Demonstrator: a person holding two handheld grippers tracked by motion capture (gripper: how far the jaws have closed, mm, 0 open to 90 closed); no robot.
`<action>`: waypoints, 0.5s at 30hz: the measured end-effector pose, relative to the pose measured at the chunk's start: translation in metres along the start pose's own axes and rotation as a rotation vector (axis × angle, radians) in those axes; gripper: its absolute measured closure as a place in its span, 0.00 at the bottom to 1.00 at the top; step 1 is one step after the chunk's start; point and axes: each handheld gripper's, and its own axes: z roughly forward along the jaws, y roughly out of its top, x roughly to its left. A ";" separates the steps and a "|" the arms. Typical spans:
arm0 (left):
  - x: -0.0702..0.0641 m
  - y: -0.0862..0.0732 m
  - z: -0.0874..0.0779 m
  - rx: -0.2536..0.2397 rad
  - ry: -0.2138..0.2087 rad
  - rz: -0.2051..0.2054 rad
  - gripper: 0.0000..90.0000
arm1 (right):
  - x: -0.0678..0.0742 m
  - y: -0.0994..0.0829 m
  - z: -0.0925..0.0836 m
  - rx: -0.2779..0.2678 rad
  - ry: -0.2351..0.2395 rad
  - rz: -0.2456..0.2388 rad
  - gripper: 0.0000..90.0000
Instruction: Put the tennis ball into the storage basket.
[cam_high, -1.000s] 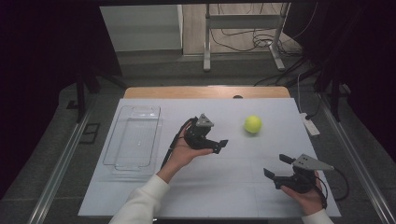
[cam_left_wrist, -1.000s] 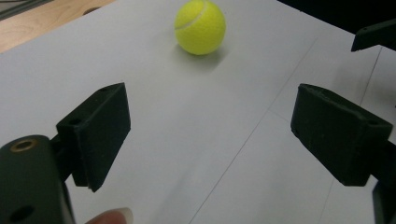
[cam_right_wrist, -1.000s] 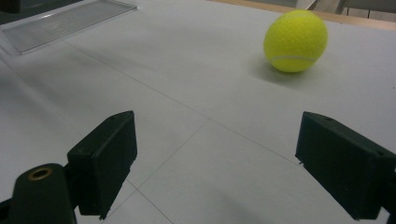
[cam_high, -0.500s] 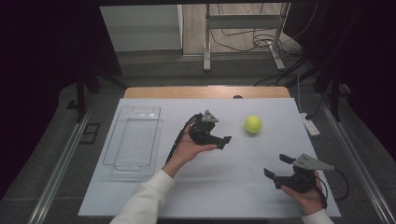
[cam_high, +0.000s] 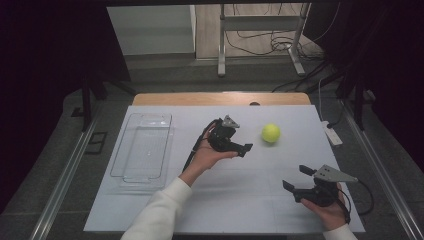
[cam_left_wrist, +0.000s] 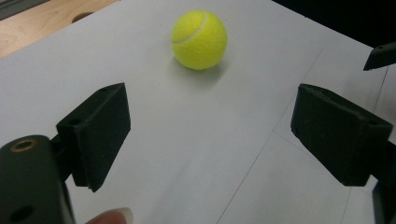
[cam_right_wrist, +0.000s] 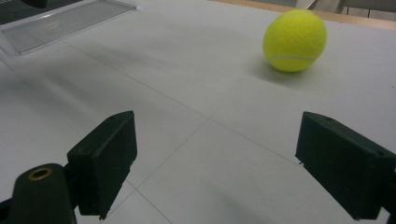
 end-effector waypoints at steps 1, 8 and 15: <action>0.000 0.001 0.001 0.002 0.000 0.001 0.15 | 0.000 0.000 0.000 0.000 0.000 0.000 0.15; 0.002 0.005 0.003 0.004 0.001 0.002 0.15 | 0.000 0.000 0.000 0.003 -0.002 -0.001 0.15; 0.002 0.008 0.008 0.008 0.010 0.003 0.15 | 0.000 0.000 0.000 0.005 -0.003 -0.002 0.15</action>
